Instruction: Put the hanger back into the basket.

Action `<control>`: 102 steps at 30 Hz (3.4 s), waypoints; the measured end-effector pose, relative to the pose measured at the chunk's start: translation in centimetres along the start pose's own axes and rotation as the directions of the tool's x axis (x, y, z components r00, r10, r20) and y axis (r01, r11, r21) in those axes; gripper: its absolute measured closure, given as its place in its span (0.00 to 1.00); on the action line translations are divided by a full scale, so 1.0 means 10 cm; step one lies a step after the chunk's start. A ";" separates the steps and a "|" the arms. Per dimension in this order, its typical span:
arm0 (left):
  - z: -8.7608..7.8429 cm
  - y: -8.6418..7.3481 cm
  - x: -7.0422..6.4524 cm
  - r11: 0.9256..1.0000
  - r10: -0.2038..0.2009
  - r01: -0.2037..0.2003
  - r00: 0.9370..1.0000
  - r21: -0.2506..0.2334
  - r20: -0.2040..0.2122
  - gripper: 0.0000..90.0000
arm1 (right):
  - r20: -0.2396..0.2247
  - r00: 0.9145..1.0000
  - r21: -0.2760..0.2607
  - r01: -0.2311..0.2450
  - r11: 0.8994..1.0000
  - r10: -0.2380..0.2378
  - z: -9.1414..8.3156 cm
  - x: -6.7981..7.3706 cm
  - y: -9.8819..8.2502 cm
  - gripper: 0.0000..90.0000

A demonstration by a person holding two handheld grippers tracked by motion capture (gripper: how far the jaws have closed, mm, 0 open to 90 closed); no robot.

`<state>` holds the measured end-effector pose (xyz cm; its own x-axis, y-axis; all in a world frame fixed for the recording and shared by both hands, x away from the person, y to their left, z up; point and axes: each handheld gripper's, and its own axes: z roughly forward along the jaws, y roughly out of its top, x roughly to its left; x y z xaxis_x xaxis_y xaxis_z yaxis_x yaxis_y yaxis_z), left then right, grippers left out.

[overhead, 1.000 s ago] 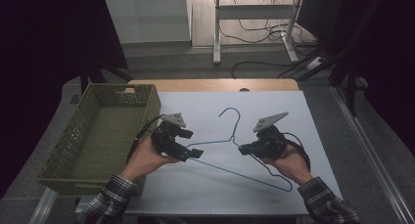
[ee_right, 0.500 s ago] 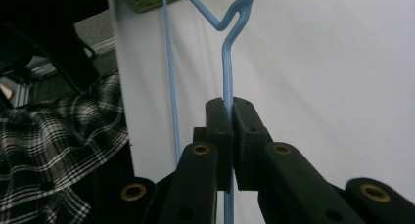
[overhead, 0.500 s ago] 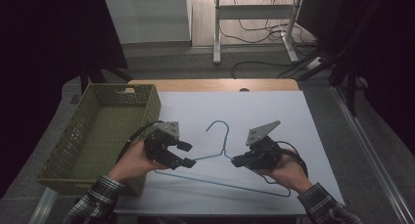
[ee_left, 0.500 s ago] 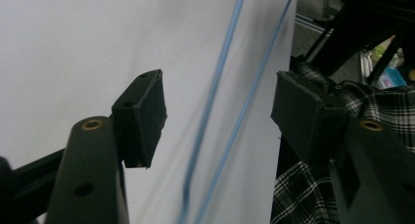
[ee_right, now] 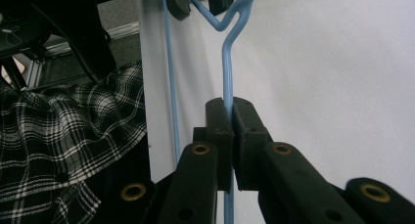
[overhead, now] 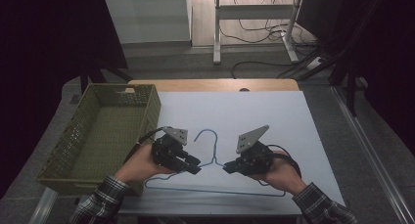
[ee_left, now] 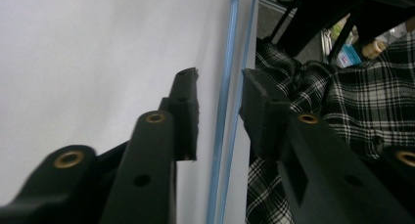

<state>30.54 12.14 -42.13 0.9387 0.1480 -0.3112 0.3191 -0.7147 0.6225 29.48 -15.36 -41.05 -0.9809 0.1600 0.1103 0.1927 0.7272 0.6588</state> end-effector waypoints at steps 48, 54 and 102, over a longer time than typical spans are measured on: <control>-0.04 0.05 -0.06 0.997 -0.041 0.041 0.999 -0.060 -0.011 0.97 | 0.031 0.999 -0.030 -0.020 0.999 0.021 -0.04 -0.07 -0.03 0.68; -0.15 0.01 -0.05 0.992 -0.066 0.062 0.997 -0.110 -0.028 0.97 | 0.098 0.994 -0.065 -0.044 0.997 0.051 -0.18 -0.11 -0.06 0.48; -1.83 -1.11 0.10 0.852 -0.407 0.200 0.835 -0.485 -0.371 0.97 | 0.298 0.912 -0.220 -0.223 0.950 0.283 -0.45 0.00 -0.54 0.02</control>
<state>30.36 32.75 -36.25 0.7023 0.6677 -0.2468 0.5222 -0.2476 0.8161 28.33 -22.27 -41.30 -0.8323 0.5505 0.0649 0.3959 0.5085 0.7647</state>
